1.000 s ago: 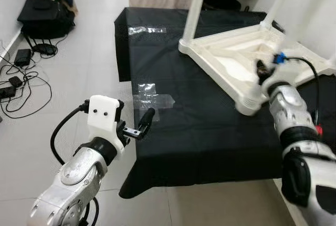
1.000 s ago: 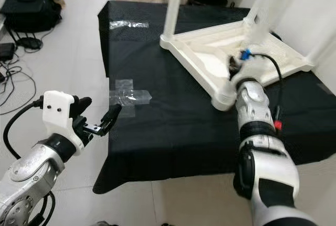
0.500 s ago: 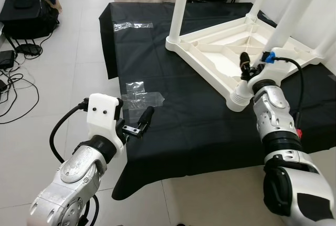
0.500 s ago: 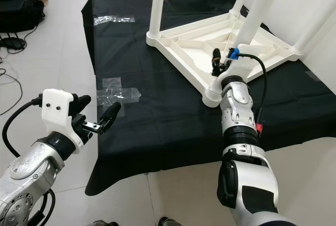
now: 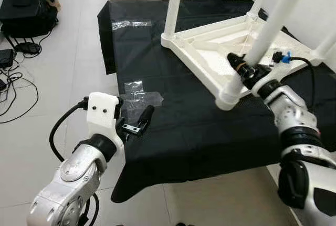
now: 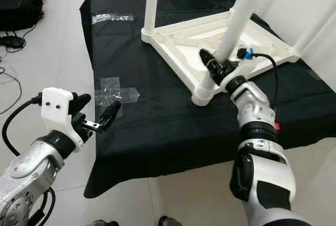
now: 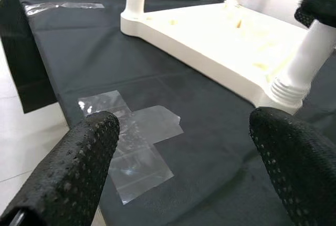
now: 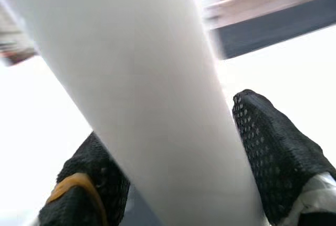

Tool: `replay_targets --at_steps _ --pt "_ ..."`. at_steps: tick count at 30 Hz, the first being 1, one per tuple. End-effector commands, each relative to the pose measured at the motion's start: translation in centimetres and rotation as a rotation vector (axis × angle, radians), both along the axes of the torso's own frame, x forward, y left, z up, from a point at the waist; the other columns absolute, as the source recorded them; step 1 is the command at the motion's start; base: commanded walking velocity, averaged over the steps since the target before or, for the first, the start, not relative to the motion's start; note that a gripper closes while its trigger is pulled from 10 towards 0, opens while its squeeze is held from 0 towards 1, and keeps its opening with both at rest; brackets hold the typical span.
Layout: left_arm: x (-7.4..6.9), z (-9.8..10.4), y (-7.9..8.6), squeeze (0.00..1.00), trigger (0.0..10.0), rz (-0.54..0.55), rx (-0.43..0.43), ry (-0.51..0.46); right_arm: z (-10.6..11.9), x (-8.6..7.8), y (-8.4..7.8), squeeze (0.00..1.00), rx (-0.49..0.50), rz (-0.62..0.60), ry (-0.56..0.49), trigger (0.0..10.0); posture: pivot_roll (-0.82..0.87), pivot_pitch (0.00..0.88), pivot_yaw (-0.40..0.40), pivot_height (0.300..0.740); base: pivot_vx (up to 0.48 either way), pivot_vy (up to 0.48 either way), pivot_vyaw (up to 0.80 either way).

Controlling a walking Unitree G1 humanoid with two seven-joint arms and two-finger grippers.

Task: Building children table

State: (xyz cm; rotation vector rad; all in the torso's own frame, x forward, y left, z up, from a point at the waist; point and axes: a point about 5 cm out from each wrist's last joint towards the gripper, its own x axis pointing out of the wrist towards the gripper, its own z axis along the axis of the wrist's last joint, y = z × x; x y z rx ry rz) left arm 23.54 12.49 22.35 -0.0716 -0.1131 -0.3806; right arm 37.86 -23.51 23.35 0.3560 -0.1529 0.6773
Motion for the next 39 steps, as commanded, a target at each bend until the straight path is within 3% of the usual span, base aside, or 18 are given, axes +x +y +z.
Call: replay_targets --at_steps 1,2,6,18,21,24,26,29,33,34,35,36,39 --pt "-0.1 -0.2 -0.1 0.0 10.0 0.0 0.008 0.007 -0.7 -0.5 0.8 0.0 0.005 0.13 0.013 10.0 0.07 0.185 -0.115 0.74 0.0 0.0 0.0" --pt "-0.1 -0.2 -0.1 0.0 10.0 0.0 0.008 0.007 -0.7 -0.5 0.8 0.0 0.005 0.13 0.013 10.0 0.07 0.185 -0.115 0.74 0.0 0.0 0.0" --pt "-0.1 -0.1 0.0 0.0 10.0 0.003 0.01 0.008 -1.0 -1.4 2.0 0.0 -0.065 0.328 -0.022 10.0 0.08 0.187 -0.113 0.74 0.0 0.0 0.0" --pt "-0.1 -0.1 -0.2 0.0 10.0 -0.017 0.001 0.009 -0.8 -2.0 3.9 0.0 -0.113 0.526 -0.034 10.0 0.07 0.185 -0.113 0.74 0.0 0.0 0.0" --pt "-1.1 -0.8 -1.6 0.0 10.0 -0.17 -0.002 0.063 -0.5 -1.8 5.3 0.0 -0.205 0.605 -0.06 10.0 0.08 0.176 -0.111 0.74 0.0 0.0 0.0" --pt "-1.6 -1.1 -2.0 0.0 10.0 -0.218 0.001 0.081 -0.5 -1.7 5.6 0.0 -0.243 0.618 -0.066 10.0 0.08 0.176 -0.111 0.74 0.0 0.0 0.0" --pt "-2.7 -2.0 -3.0 0.0 10.0 -0.321 0.002 0.131 -0.4 -1.3 6.7 0.0 -0.314 0.627 -0.086 10.0 0.08 0.172 -0.11 0.74 0.0 0.0 0.0" --pt "-3.5 -2.6 -3.7 0.0 10.0 -0.394 -0.004 0.165 0.0 -1.1 7.6 0.0 -0.341 0.634 -0.105 10.0 0.08 0.168 -0.111 0.74 0.0 0.0 0.0" --pt "-3.8 -3.0 -3.9 0.0 10.0 -0.412 0.004 0.18 0.4 -1.2 8.6 0.0 -0.349 0.662 -0.14 10.0 0.08 0.165 -0.112 0.74 0.0 0.0 0.0" --pt "-3.8 -3.0 -3.9 0.0 10.0 -0.407 0.006 0.181 0.5 -1.1 8.9 0.0 -0.346 0.663 -0.143 8.8 0.08 0.162 -0.114 0.74 0.0 0.0 0.0" --pt "-3.7 -3.0 -3.8 0.0 10.0 -0.404 0.006 0.182 0.6 -1.1 9.0 0.0 -0.344 0.663 -0.145 8.8 0.08 0.162 -0.114 0.74 0.0 0.0 0.0" --pt "-3.7 -3.0 -3.7 0.0 10.0 -0.397 0.009 0.177 0.4 -0.9 9.1 0.0 -0.345 0.631 -0.136 0.0 0.08 0.159 -0.116 0.74 0.0 0.0 0.0" --pt "-3.6 -3.0 -3.6 0.0 10.0 -0.386 0.011 0.174 0.3 -0.6 9.1 0.0 -0.338 0.575 -0.136 0.0 0.08 0.158 -0.119 0.74 0.0 0.0 0.0"
